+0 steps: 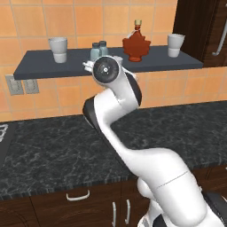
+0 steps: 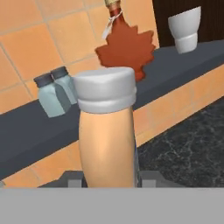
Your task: Put the shaker and condiment bottle from the counter next to their counterparts in the cabinet.
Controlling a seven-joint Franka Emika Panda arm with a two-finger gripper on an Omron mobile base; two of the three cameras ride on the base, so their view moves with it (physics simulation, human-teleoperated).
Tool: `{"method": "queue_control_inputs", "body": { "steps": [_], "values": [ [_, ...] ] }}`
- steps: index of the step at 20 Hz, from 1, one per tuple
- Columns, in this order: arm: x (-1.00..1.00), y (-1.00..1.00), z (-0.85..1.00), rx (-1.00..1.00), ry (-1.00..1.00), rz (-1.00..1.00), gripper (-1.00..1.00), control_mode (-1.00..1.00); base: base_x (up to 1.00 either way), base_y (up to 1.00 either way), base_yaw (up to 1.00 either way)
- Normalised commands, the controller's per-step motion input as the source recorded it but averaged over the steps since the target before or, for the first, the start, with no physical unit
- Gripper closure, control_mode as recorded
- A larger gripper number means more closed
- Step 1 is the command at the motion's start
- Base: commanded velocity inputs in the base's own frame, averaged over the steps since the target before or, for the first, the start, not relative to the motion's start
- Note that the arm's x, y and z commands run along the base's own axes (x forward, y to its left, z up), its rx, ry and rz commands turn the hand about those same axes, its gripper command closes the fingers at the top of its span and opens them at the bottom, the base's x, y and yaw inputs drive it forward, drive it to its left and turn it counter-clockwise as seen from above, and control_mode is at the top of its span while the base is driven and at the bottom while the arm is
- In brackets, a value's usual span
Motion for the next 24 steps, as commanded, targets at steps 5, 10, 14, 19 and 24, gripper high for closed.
{"method": "queue_control_inputs", "body": {
  "steps": [5, 10, 14, 19, 24],
  "values": [
    [-0.12, -0.56, 0.65, 0.11, 0.08, 0.09, 1.00, -1.00, 0.00, 0.00, 0.00],
    [-0.07, -0.50, 0.47, 0.00, 0.14, 0.13, 1.00, -1.00, 0.00, 0.00, 0.00],
    [-0.06, -0.25, -0.03, 0.00, 0.11, 0.02, 1.00, -1.00, 0.00, 0.00, 0.00],
    [0.00, -0.01, -0.23, -0.15, -0.27, 0.08, 1.00, -1.00, 0.00, 0.00, 0.00],
    [-0.01, -0.03, -0.05, -0.04, -0.02, 0.03, 1.00, -1.00, 0.00, 0.00, 0.00]
  ]
}}
